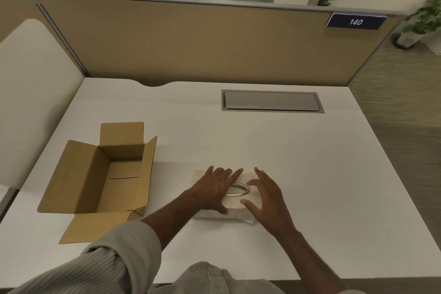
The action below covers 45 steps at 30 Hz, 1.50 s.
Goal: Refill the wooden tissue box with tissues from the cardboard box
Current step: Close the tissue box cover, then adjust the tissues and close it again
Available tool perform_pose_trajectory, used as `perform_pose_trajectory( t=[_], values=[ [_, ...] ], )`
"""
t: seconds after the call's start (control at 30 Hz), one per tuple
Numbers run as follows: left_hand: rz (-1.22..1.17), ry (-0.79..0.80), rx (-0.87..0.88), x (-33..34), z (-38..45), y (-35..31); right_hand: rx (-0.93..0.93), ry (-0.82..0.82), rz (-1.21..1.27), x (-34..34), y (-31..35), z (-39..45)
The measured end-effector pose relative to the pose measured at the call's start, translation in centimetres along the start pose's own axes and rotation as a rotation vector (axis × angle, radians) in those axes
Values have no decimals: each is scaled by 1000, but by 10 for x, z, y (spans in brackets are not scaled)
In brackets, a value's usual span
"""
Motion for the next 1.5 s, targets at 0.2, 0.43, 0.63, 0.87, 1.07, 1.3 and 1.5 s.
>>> perform_pose_trajectory(
  t=[0.2,0.43,0.63,0.87,1.07,1.3,1.5],
  values=[
    [-78,107,6,-10,10,9,-236,-7,-78,0,34,-28],
    [-186,196,25,-21,20,21,-246,352,-279,83,33,-74],
    [-298,325,-5,-24,28,32,-229,313,-392,84,32,-68],
    [-299,329,-12,-25,28,32,-194,278,-416,81,29,-65],
    [-159,207,-7,-17,18,9,-190,321,-409,88,25,-67],
    [-70,133,-31,-6,9,0,-195,348,-420,94,22,-66],
    [-75,117,-43,-6,7,0,-223,311,-406,96,18,-65]
  ],
)
Point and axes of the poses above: each hand's wrist, its own z-axis towards the middle knuckle, its own x-axis out of the palm, y = z × x, the point moved 7 cm from there along z, towards the middle knuckle, and after that the axes turned 13 degrees about y, right-handed, at the moved point
